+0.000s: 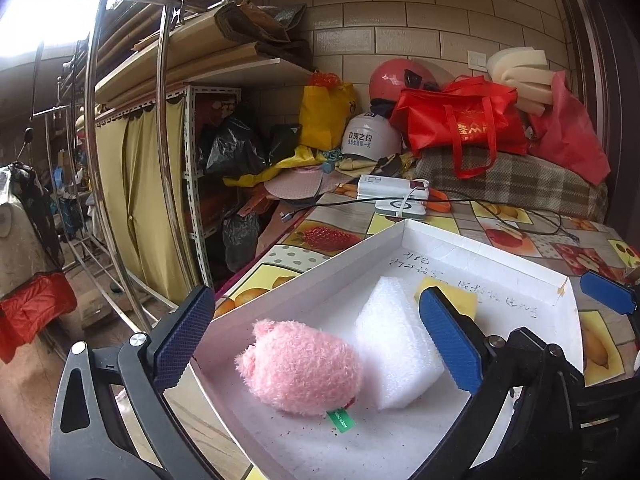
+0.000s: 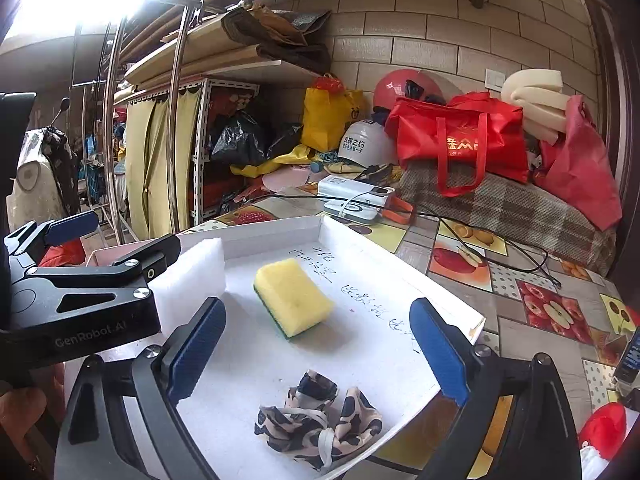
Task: Organize soft objects
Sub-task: 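Open both grippers to release the foam block and sponge into the tray, then move both grippers back toward the remaining soft items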
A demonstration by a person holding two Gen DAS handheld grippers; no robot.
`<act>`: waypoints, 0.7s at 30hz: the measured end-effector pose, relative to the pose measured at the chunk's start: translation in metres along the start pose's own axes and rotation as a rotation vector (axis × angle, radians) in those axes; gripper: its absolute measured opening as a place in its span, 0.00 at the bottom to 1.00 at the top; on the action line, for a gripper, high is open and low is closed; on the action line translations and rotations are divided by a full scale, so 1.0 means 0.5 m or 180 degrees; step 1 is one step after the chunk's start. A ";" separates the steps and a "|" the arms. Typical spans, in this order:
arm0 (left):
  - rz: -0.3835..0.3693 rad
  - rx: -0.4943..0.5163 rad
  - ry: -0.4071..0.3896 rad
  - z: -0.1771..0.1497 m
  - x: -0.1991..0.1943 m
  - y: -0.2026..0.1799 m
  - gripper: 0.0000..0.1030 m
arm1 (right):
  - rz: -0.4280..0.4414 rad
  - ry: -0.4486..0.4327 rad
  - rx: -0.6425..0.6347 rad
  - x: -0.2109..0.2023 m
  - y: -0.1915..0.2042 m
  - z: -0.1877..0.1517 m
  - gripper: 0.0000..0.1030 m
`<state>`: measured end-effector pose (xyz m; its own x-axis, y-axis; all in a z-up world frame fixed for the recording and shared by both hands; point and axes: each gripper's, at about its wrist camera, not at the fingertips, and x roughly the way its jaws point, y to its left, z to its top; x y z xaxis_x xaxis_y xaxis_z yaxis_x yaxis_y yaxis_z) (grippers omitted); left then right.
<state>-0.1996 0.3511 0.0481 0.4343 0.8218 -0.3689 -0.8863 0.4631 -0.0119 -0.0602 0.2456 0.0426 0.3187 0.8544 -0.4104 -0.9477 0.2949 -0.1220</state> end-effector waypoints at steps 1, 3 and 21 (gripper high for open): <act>0.0004 0.0002 -0.0013 0.000 -0.001 0.000 1.00 | -0.0018 -0.0009 0.0003 -0.001 0.000 0.000 0.94; 0.0011 -0.0005 -0.0038 0.000 -0.004 0.001 1.00 | -0.0077 -0.0055 -0.0008 -0.007 0.003 -0.001 0.95; 0.0016 0.0049 -0.0129 -0.024 -0.067 -0.022 1.00 | -0.0052 -0.0171 -0.0211 -0.134 0.055 -0.053 0.95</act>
<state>-0.2062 0.3144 0.0493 0.4364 0.8367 -0.3309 -0.8859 0.4638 0.0043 -0.1079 0.1852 0.0426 0.3328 0.8720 -0.3589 -0.9409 0.2814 -0.1885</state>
